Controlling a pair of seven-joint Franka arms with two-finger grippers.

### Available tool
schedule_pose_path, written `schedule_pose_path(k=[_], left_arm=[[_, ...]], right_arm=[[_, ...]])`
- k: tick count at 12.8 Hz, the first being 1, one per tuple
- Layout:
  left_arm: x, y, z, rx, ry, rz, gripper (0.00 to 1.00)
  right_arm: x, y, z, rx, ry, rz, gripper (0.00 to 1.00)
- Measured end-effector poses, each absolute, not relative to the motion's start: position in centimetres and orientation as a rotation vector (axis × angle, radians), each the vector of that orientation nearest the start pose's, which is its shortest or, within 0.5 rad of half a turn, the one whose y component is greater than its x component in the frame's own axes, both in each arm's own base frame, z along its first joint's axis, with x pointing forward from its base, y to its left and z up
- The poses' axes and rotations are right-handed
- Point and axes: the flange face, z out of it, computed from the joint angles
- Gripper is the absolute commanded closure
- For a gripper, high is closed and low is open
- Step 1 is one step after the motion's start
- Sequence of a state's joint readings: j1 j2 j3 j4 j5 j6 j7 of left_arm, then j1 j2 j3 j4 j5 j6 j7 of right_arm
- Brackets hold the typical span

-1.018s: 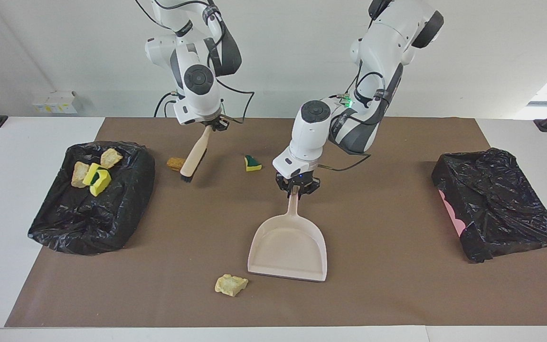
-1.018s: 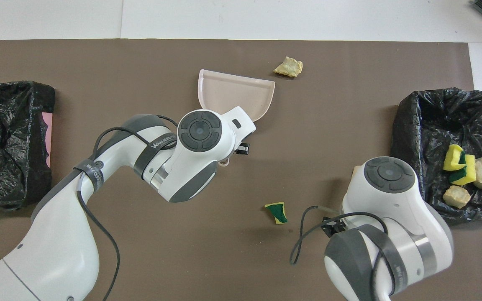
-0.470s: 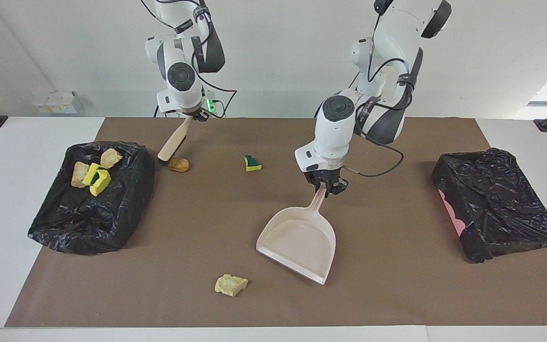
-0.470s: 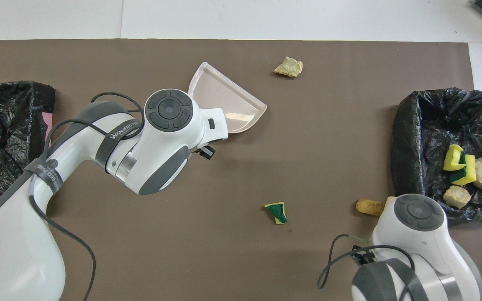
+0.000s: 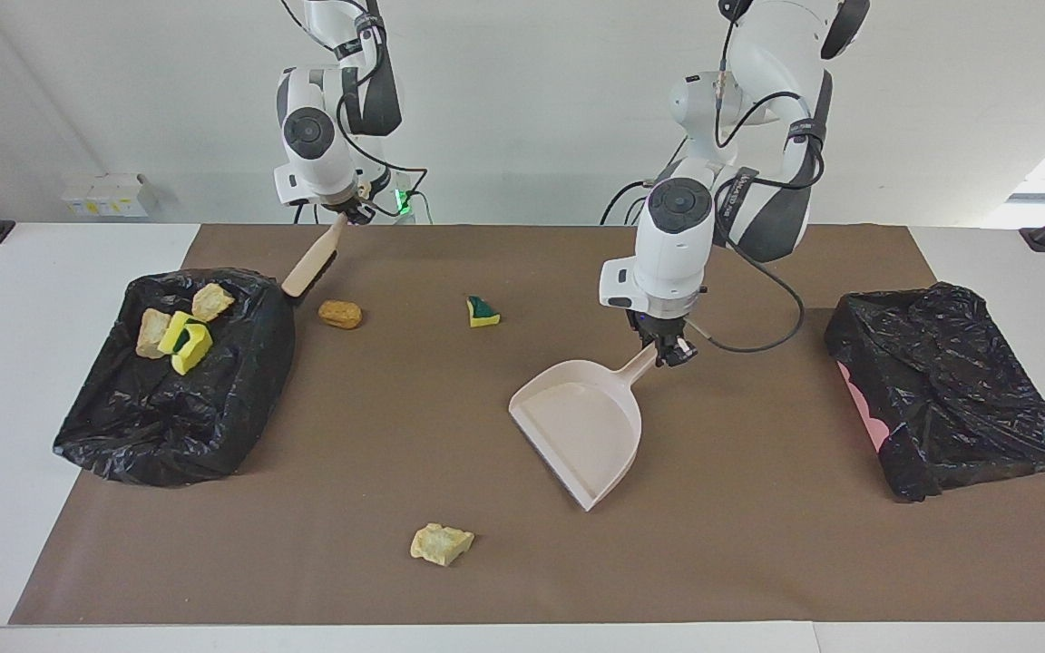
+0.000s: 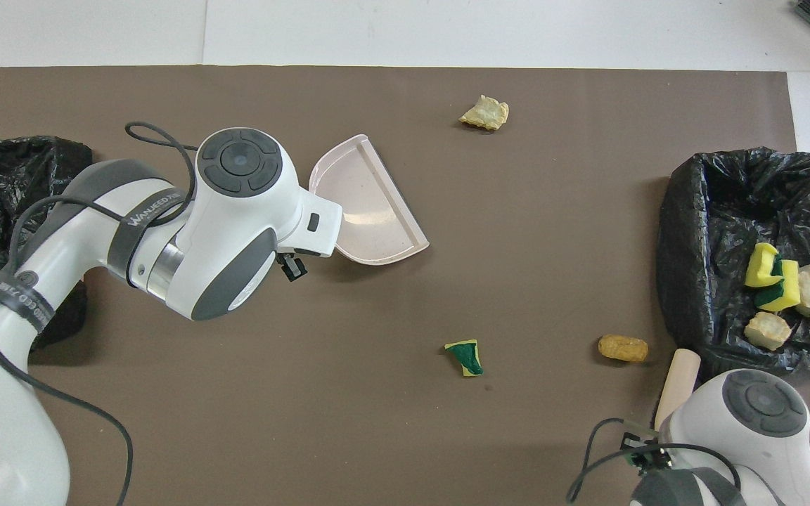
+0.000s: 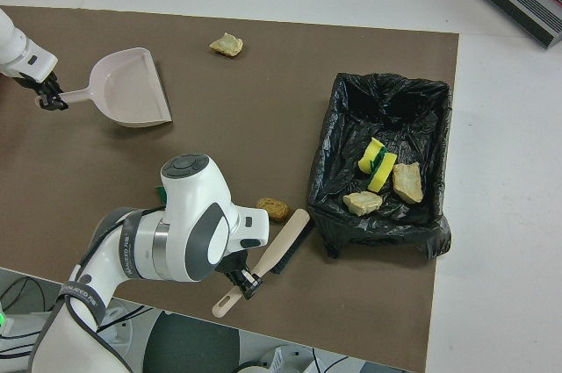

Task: Sweep and dump trash in bin
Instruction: 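Lower the dustpan near the green scrap while the right gripper brings the brush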

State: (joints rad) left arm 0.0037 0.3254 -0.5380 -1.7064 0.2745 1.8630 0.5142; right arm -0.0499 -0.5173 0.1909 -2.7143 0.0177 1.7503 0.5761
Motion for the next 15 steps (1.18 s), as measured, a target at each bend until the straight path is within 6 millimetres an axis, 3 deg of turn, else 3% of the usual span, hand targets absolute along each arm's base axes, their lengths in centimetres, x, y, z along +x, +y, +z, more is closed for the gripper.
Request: schedule_pose_path(k=[3, 7, 12, 15], left_arm=[[56.2, -26.7, 41.3, -2.405, 1.886, 0.233, 1.00], [54.7, -26.3, 40.3, -2.190, 2.173, 0.309, 1.00], [49.9, -25.7, 38.8, -2.087, 2.198, 0.298, 1.00], [48.1, -25.2, 38.0, -2.136, 2.121, 0.302, 1.00]], right_arm=[[30.6, 5.0, 34.6, -3.191, 0.759, 0.651, 1.00], [31.3, 8.8, 34.6, -3.189, 0.619, 0.539, 1.00], [34.7, 14.5, 36.4, -3.131, 0.483, 0.501, 1.00], [36.8, 17.1, 37.5, -3.127, 0.419, 0.499, 1.00]])
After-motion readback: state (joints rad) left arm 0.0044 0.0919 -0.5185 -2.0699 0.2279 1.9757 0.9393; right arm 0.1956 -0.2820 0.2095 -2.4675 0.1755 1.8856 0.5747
